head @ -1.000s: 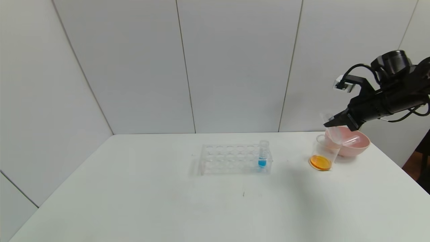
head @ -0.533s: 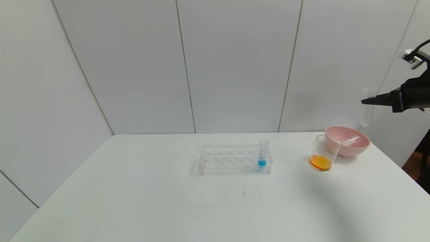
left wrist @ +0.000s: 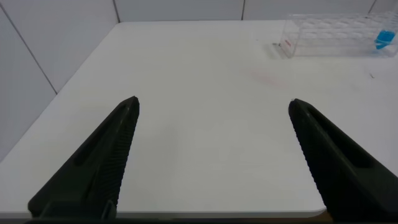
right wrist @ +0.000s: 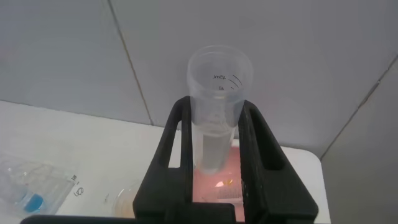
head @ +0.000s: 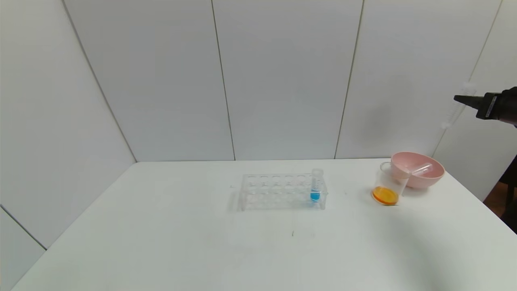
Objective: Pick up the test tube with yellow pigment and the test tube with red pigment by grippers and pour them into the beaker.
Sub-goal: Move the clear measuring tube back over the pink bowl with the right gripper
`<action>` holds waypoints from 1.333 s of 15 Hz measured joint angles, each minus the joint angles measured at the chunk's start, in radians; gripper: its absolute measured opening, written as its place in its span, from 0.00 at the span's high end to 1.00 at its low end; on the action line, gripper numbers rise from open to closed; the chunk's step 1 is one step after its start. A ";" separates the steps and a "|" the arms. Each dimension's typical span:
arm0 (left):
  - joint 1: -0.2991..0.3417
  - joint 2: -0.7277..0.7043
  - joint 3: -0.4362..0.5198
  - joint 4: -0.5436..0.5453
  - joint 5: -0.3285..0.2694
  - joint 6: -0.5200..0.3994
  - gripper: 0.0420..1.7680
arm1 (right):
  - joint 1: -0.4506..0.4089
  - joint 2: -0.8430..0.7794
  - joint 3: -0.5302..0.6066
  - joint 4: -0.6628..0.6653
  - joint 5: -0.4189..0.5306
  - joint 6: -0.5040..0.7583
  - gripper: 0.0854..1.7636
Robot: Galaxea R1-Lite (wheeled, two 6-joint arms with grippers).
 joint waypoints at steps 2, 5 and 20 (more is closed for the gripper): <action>0.000 0.000 0.000 0.000 0.000 0.000 0.03 | 0.003 0.032 0.045 -0.074 -0.060 0.004 0.75; 0.000 0.000 0.000 0.000 0.000 0.000 0.03 | 0.017 0.101 0.102 -0.274 -0.136 0.008 0.75; 0.000 0.000 0.000 0.000 0.000 0.000 0.03 | 0.074 0.356 0.174 -0.482 -0.337 0.050 0.75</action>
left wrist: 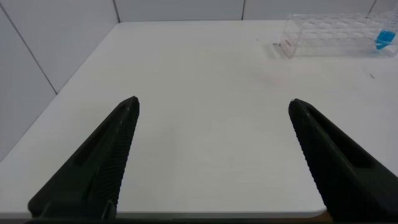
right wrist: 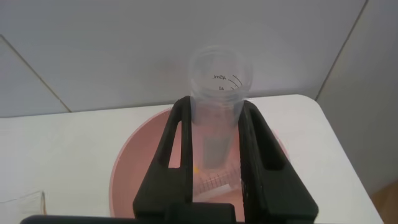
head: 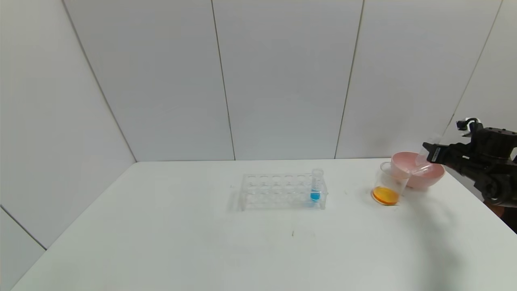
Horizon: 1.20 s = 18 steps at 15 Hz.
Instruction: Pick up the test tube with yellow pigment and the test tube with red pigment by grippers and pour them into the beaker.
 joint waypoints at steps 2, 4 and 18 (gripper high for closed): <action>0.000 0.000 0.000 0.000 0.000 0.000 0.03 | 0.000 0.006 0.005 0.000 0.001 0.000 0.75; 0.000 0.000 0.000 0.000 0.000 0.000 0.03 | 0.004 0.007 0.007 0.000 0.001 0.000 0.68; 0.000 0.000 0.000 0.000 0.000 0.000 0.03 | 0.041 -0.089 0.051 0.032 0.000 0.003 0.14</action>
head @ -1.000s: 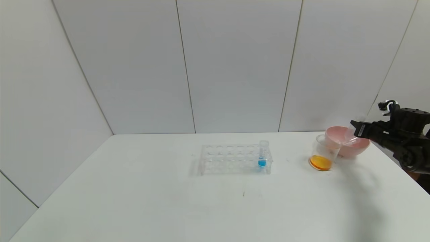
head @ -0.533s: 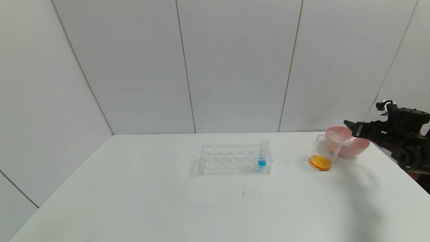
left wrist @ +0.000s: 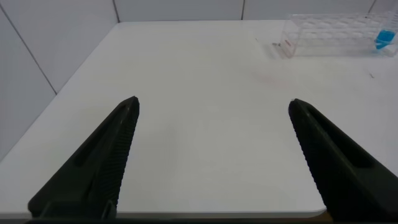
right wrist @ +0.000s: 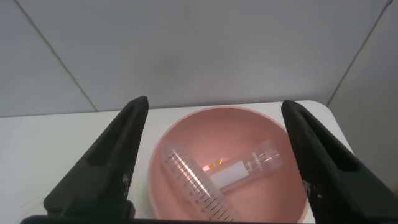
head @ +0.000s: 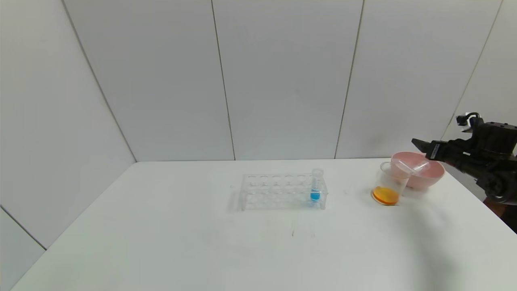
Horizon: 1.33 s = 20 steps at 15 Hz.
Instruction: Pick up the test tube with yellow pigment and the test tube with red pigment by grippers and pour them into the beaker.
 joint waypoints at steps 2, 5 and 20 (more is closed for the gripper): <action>0.000 0.000 0.000 0.000 0.000 0.000 0.03 | 0.034 -0.073 0.060 0.010 0.000 0.001 0.12; 0.000 0.000 0.000 0.000 0.000 0.000 0.03 | 0.116 -0.201 0.195 0.009 -0.001 0.022 0.09; 0.000 0.000 0.000 0.000 0.000 0.000 0.03 | 0.272 -1.106 0.714 0.205 0.038 0.021 0.04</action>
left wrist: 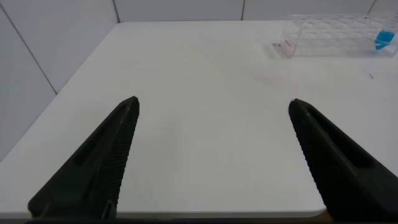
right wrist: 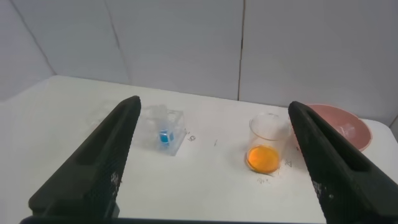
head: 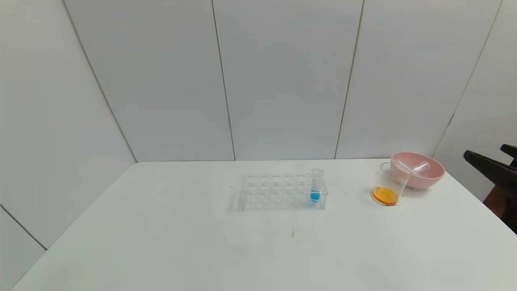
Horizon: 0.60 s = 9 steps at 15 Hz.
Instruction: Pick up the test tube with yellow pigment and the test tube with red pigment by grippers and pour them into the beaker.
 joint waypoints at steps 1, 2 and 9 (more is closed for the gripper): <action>0.000 0.000 0.000 0.000 0.000 0.000 0.03 | 0.006 -0.077 0.004 0.058 -0.003 0.000 0.04; 0.000 0.000 0.000 0.000 0.000 0.000 0.03 | 0.008 -0.166 0.005 0.129 -0.010 0.000 0.04; 0.000 0.000 0.000 0.000 0.000 0.000 0.03 | -0.012 -0.650 -0.149 0.576 -0.091 -0.006 0.04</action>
